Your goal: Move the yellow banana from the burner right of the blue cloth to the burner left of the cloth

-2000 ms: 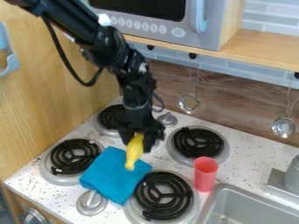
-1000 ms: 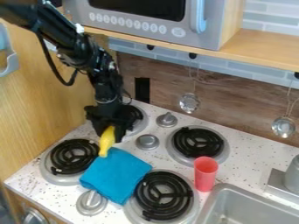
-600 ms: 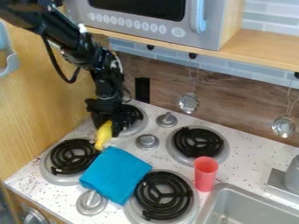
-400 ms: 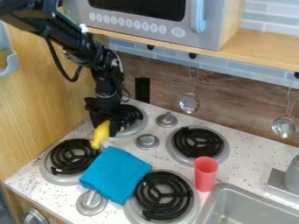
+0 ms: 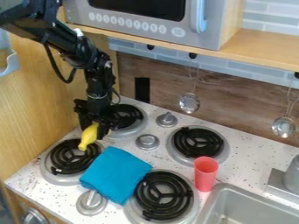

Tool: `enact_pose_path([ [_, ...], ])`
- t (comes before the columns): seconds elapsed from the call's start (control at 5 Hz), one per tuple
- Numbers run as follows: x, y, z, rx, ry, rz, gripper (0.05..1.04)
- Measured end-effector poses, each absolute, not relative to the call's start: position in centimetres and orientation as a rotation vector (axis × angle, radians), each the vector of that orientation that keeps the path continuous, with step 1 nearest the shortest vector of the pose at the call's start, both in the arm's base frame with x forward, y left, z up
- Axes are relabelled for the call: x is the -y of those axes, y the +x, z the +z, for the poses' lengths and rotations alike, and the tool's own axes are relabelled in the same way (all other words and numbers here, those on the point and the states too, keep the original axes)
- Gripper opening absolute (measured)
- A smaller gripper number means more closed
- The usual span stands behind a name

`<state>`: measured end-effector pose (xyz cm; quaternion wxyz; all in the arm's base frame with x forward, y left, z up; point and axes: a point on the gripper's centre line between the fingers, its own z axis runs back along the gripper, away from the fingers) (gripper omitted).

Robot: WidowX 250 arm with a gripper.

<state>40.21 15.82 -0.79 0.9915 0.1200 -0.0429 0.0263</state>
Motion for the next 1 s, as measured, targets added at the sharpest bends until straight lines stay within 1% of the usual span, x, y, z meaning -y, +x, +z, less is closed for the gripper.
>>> enact_pose_path([
  [0.2,-16.2,39.9,-1.2,0.04,0.258,0.074,0.821],
  [0.4,-16.1,39.7,-1.6,0.04,0.262,0.089,1.013],
  [0.6,-15.7,38.5,-2.0,0.024,0.274,0.073,1.01],
  [0.8,-13.9,38.5,0.4,0.092,0.282,0.032,1.009],
  [1.0,-10.8,38.6,2.2,0.149,0.249,-0.043,1.01],
])
